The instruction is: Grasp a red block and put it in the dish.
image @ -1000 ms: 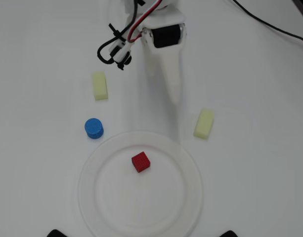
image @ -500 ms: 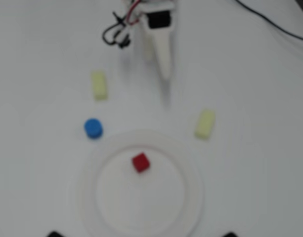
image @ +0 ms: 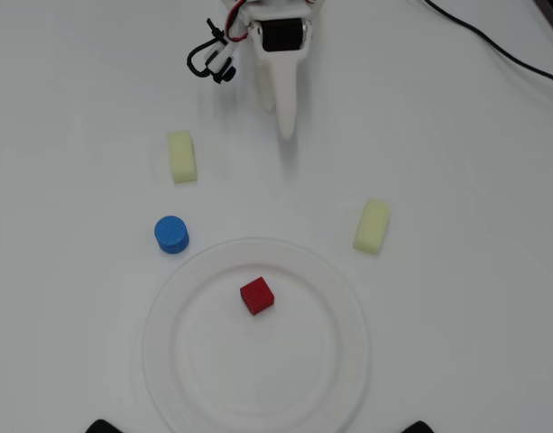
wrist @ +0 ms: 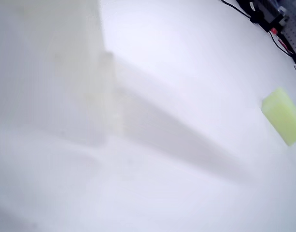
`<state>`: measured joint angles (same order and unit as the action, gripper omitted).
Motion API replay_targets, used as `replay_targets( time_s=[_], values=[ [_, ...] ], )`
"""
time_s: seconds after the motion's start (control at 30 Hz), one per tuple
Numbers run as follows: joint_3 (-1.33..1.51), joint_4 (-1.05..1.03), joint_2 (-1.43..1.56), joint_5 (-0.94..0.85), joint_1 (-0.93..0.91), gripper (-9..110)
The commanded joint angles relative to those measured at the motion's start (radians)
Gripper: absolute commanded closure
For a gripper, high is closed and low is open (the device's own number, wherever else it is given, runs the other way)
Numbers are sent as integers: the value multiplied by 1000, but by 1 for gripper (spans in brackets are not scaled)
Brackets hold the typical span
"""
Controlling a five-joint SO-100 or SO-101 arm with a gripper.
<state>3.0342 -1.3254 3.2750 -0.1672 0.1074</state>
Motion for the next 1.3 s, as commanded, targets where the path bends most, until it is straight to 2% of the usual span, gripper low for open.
replay_targets(
  time_s=[0.0,0.03,0.1,0.17,1.27],
  values=[
    [38,-44,176,5,-2,69],
    [44,-48,176,-2,0,75],
    [58,-57,176,14,2,94],
    [74,-66,176,15,3,101],
    [126,-94,176,43,3,101]
  ],
)
